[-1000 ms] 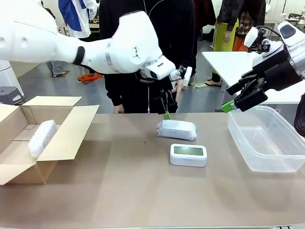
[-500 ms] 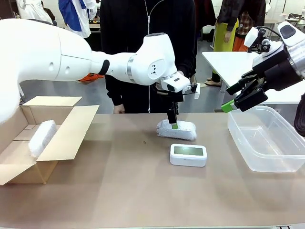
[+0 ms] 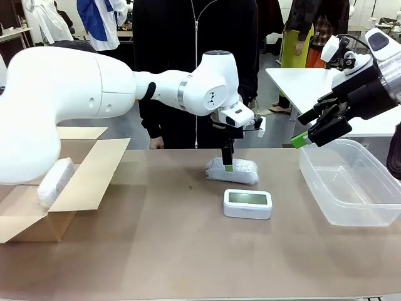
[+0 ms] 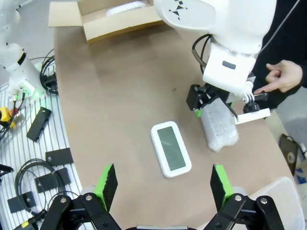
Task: Separate and place wrapped and unwrapped clocks.
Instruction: Pick up the Digital clock indicated by the person.
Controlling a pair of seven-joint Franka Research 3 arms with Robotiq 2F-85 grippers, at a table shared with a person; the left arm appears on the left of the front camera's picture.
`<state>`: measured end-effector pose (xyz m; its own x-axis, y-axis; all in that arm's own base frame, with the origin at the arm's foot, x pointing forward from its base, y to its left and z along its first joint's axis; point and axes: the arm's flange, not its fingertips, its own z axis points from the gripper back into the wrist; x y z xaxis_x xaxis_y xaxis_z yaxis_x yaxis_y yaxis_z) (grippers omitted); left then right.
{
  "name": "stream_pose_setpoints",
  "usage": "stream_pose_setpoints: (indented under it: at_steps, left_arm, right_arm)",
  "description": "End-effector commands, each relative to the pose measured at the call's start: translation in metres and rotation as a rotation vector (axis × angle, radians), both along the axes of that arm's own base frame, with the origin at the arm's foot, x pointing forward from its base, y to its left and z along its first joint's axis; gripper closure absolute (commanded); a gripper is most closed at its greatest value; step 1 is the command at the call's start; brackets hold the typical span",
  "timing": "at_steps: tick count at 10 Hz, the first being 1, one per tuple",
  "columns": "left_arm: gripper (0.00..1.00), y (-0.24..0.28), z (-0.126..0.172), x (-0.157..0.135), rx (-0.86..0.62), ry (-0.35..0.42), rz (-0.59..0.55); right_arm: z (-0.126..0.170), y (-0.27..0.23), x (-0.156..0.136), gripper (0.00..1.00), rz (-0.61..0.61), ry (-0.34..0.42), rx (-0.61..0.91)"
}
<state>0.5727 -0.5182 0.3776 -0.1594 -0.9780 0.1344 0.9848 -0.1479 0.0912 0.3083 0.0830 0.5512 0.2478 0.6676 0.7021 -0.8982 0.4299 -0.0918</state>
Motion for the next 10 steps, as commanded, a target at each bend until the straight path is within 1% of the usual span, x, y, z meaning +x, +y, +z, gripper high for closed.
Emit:
stream_pose_setpoints:
  at_steps: [1,4,5,6,8,10]
  left_arm:
    - [0.00,-0.023,0.004,0.022,0.020,-0.042,-0.007]
    - [0.00,-0.033,-0.011,0.031,0.061,-0.023,-0.023]
    - [0.00,-0.035,-0.014,0.033,0.046,-0.007,-0.041]
    - [0.00,-0.036,-0.019,0.036,0.069,-0.022,-0.032]
    - [0.00,-0.037,-0.026,0.039,0.077,-0.022,-0.035]
    - [0.00,-0.038,-0.033,0.041,0.081,0.010,-0.050]
  right_arm:
    - [-0.003,-0.001,0.001,0.00,0.021,0.005,0.023]
    - [-0.003,-0.001,0.001,0.00,0.021,0.005,0.023]
    - [-0.003,-0.001,0.001,0.00,0.021,0.005,0.023]
    - [-0.003,-0.001,0.001,0.00,0.021,0.005,0.023]
    - [-0.003,-0.001,0.001,0.00,0.021,0.005,0.023]
    - [-0.003,-0.001,0.001,0.00,0.021,0.005,0.023]
